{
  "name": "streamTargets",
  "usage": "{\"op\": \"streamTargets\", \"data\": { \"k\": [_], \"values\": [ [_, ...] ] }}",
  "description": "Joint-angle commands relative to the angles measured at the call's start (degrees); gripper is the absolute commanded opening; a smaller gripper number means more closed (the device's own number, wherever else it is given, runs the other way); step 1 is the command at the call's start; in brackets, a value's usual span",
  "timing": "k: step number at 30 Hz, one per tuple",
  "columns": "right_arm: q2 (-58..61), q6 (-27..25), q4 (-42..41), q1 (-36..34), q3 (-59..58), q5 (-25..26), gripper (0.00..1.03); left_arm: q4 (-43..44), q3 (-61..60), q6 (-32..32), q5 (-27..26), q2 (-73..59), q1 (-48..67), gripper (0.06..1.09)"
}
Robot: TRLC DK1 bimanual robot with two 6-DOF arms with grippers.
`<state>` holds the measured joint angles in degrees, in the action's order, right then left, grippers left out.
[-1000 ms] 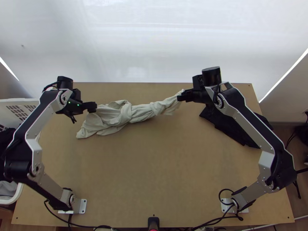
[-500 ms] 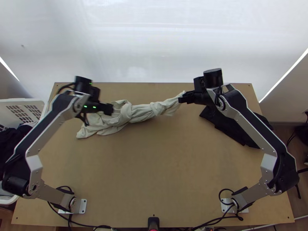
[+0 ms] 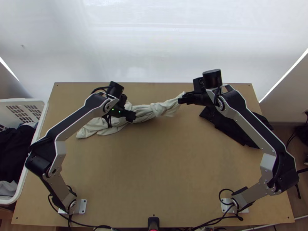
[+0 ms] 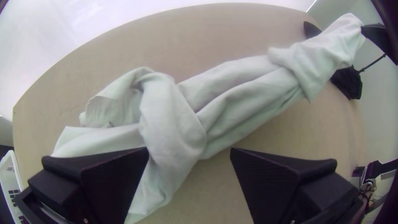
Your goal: Fold the t-shirt
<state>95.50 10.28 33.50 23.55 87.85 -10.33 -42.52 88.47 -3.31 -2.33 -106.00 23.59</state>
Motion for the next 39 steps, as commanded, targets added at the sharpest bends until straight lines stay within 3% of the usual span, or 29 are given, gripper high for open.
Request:
{"op": "streamTargets", "data": {
  "k": [1,2,7,14,19,23,35,36,38,39],
  "values": [
    [0.1,0.2,-0.4,-0.3,-0.1,0.0,0.03,1.3,0.3,0.7,0.4,-4.0,1.3,0.44],
    [0.1,0.3,-0.6,-0.4,0.0,0.0,0.03,2.0,0.4,0.7,1.5,-4.3,0.9,0.09],
    [0.1,0.4,-0.6,-1.6,0.5,0.0,0.03,1.3,-0.7,1.5,2.9,-3.2,-3.2,0.09],
    [-0.1,0.8,-0.6,-3.7,0.3,-0.6,0.03,-2.5,-1.1,-1.3,2.4,20.0,-13.2,0.09],
    [-0.1,1.1,-0.6,-5.2,0.1,-0.8,0.03,-8.2,2.6,-0.3,1.9,27.2,-27.4,0.09],
    [-0.4,1.5,-0.6,-5.4,0.8,-1.0,0.03,-10.9,4.6,1.5,-3.4,29.6,-36.3,0.09],
    [-4.9,2.7,-0.5,-5.8,1.1,-1.1,0.03,-16.0,4.0,1.7,-8.2,33.6,-37.9,0.09],
    [-5.3,2.7,-0.5,-5.8,0.7,-1.1,0.03,-16.0,3.8,1.7,-8.7,33.5,-37.4,0.12],
    [-5.8,2.7,-0.5,-5.6,0.4,-1.1,0.03,-17.2,3.7,1.7,-11.4,33.4,-36.0,0.34],
    [-5.9,2.7,-0.5,-5.5,0.4,-1.1,0.03,-17.5,3.5,1.8,-13.2,33.5,-35.7,0.29]
  ]
}}
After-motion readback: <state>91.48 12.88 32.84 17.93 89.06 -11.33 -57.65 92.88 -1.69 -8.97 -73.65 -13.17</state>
